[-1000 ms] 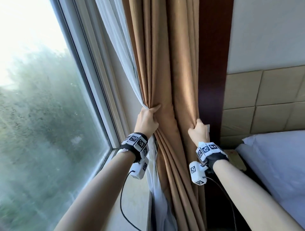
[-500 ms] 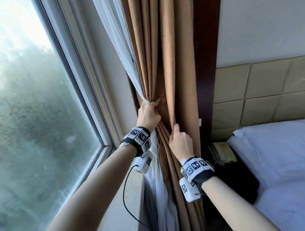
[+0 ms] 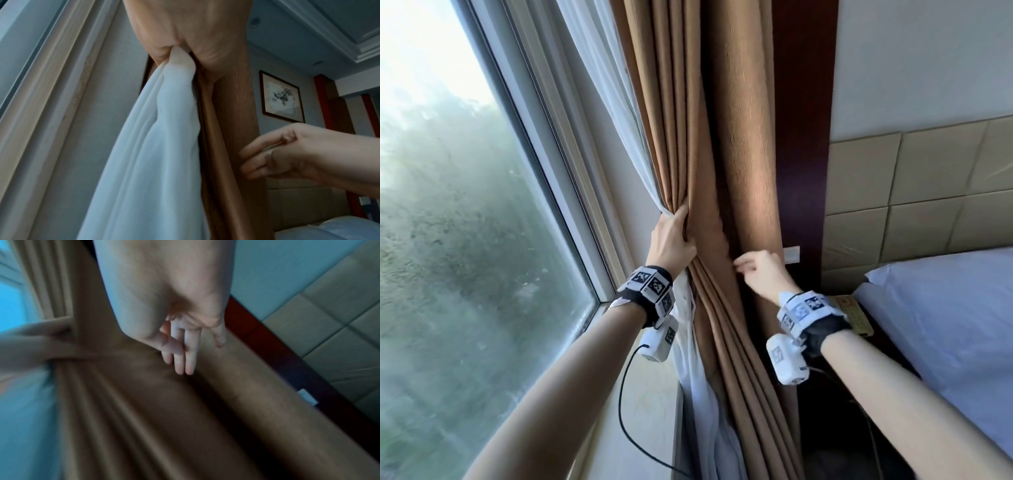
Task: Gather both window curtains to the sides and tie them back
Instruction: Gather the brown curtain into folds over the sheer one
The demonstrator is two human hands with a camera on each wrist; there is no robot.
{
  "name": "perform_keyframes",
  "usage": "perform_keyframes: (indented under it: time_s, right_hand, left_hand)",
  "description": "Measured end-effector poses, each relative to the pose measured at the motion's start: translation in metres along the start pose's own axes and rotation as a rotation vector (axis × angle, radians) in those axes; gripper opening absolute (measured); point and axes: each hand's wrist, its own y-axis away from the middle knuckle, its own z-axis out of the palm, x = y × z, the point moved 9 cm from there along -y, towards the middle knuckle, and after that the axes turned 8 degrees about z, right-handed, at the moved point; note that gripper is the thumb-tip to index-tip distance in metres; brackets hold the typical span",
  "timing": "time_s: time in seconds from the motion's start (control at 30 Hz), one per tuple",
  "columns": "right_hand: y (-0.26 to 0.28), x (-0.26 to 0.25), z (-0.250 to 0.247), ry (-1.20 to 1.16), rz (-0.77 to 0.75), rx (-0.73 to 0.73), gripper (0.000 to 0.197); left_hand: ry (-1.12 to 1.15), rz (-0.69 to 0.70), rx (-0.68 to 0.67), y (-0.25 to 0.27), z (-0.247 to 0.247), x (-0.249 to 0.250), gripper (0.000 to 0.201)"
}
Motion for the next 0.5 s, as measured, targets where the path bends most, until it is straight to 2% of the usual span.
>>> perform_keyframes:
  time_s: [0.03, 0.07, 0.17, 0.23, 0.3, 0.33, 0.37, 0.47, 0.5]
  right_hand:
    - [-0.008, 0.009, -0.019, -0.040, 0.045, 0.092, 0.041]
    - [-0.015, 0.017, -0.038, -0.054, 0.086, 0.187, 0.038]
    - [-0.028, 0.035, -0.074, -0.030, 0.172, 0.386, 0.031]
    - [-0.036, 0.039, -0.074, -0.027, 0.189, 0.378, 0.047]
    - [-0.043, 0.039, -0.065, 0.013, 0.194, 0.305, 0.070]
    - [-0.047, 0.039, -0.060, 0.020, 0.189, 0.271, 0.075]
    - [-0.048, 0.038, -0.057, -0.004, 0.179, 0.255, 0.073]
    - [-0.045, 0.036, -0.057, -0.159, 0.143, 0.307, 0.047]
    - [-0.043, 0.035, -0.057, -0.154, 0.150, 0.306, 0.046]
  left_hand:
    - [-0.006, 0.030, -0.008, 0.000, -0.001, 0.002, 0.083]
    - [-0.019, 0.050, -0.018, 0.000, -0.002, 0.004, 0.096]
    - [-0.038, 0.107, -0.060, 0.002, -0.002, 0.016, 0.107]
    - [-0.053, 0.104, -0.090, 0.001, 0.003, 0.016, 0.104]
    - [-0.045, 0.043, -0.111, -0.003, 0.008, 0.008, 0.088]
    - [-0.041, 0.008, -0.115, -0.004, 0.010, 0.003, 0.080]
    - [-0.037, -0.018, -0.117, -0.005, 0.013, 0.000, 0.074]
    - [-0.022, -0.051, -0.117, -0.007, 0.016, -0.006, 0.070]
    - [-0.016, -0.060, -0.113, -0.008, 0.016, -0.007, 0.069]
